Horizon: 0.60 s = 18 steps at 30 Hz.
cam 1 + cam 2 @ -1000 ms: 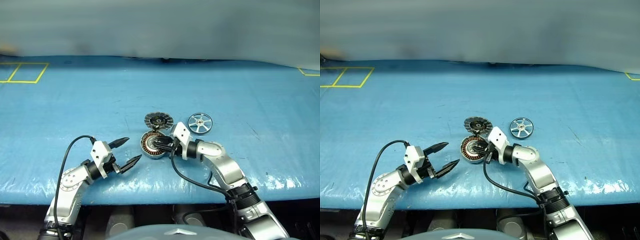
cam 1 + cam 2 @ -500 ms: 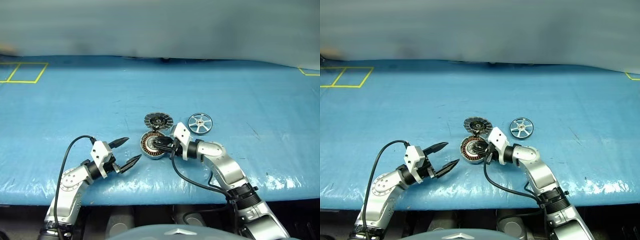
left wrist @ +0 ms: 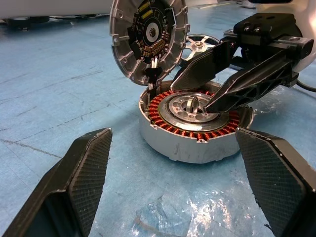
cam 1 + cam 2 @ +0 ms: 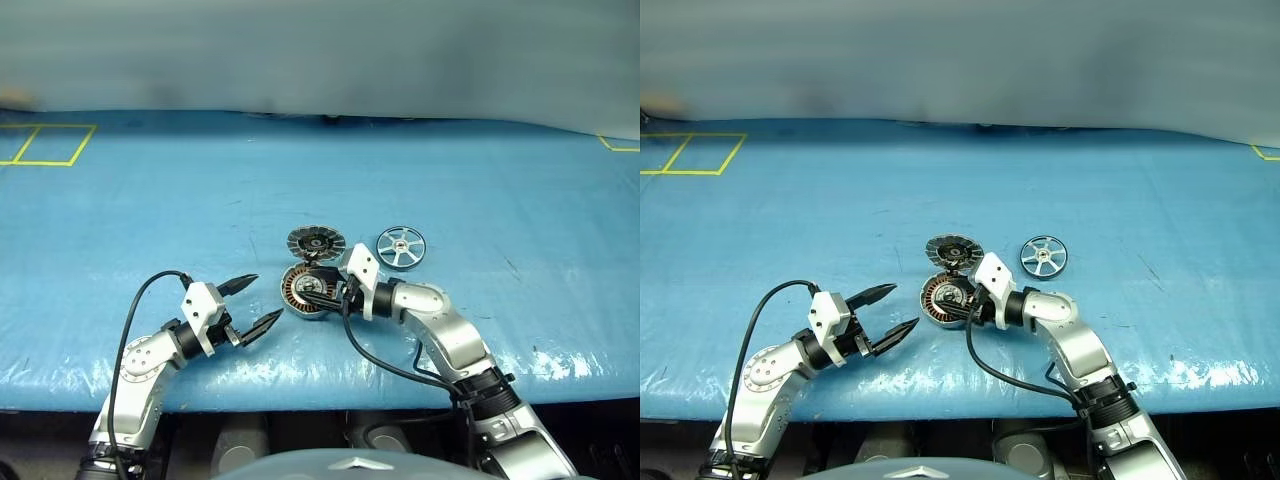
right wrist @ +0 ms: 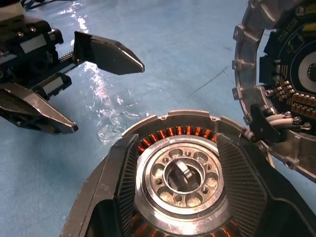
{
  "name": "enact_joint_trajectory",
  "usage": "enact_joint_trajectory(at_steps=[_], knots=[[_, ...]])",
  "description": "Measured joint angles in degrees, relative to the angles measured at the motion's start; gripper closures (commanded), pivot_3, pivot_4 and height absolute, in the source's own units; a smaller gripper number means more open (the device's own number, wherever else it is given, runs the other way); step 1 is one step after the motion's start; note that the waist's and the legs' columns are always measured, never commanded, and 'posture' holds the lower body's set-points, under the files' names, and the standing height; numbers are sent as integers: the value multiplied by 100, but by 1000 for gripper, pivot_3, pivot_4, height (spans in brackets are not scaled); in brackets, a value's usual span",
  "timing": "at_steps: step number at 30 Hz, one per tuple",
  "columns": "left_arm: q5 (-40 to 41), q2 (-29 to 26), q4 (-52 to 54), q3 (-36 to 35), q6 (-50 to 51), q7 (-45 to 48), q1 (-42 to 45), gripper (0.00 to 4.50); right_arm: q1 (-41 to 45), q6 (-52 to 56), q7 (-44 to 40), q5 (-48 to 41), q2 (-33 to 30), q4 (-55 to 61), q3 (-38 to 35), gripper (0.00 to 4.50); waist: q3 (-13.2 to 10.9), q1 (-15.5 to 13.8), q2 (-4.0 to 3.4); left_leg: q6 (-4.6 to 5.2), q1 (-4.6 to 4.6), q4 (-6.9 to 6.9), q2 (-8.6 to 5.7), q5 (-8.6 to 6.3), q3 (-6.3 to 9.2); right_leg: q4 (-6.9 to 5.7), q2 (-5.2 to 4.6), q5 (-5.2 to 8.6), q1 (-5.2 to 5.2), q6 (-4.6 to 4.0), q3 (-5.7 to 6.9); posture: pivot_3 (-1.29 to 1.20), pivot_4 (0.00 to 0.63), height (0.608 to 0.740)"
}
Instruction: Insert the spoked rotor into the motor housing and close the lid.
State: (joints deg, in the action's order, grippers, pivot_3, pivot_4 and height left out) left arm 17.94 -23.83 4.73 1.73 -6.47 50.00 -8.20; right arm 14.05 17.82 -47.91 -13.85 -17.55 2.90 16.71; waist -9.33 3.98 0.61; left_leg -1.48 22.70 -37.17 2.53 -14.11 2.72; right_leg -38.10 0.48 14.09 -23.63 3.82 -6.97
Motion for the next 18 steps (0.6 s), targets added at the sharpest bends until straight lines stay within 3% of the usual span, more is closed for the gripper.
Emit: enact_joint_trajectory(at_steps=[3, 9, 18], knots=[[0, 0, 0, 3, -3, 1, -1, 235, 0, 16, 31, -28, 0, 30, -11, 2499, 0, -1, 0, 0, 0, 0, 0, 0, -1, 2, -1, 0, 1, 0, 0, 0, 150, 740], [-6, 3, -8, 10, -9, -1, -2, 235, -2, 16, 58, -10, -53, 25, -25, 4475, 0, -1, 0, 0, 0, 1, 0, 0, -1, 3, -1, 0, 0, 1, 0, 0, 150, 740], [-41, 4, -19, 10, -20, -15, -12, 235, -47, 16, -23, 10, -127, 25, 41, 4475, 0, -1, 0, 0, 0, 1, 0, 0, -1, 4, -1, -1, 1, 2, 0, 0, 150, 740]])
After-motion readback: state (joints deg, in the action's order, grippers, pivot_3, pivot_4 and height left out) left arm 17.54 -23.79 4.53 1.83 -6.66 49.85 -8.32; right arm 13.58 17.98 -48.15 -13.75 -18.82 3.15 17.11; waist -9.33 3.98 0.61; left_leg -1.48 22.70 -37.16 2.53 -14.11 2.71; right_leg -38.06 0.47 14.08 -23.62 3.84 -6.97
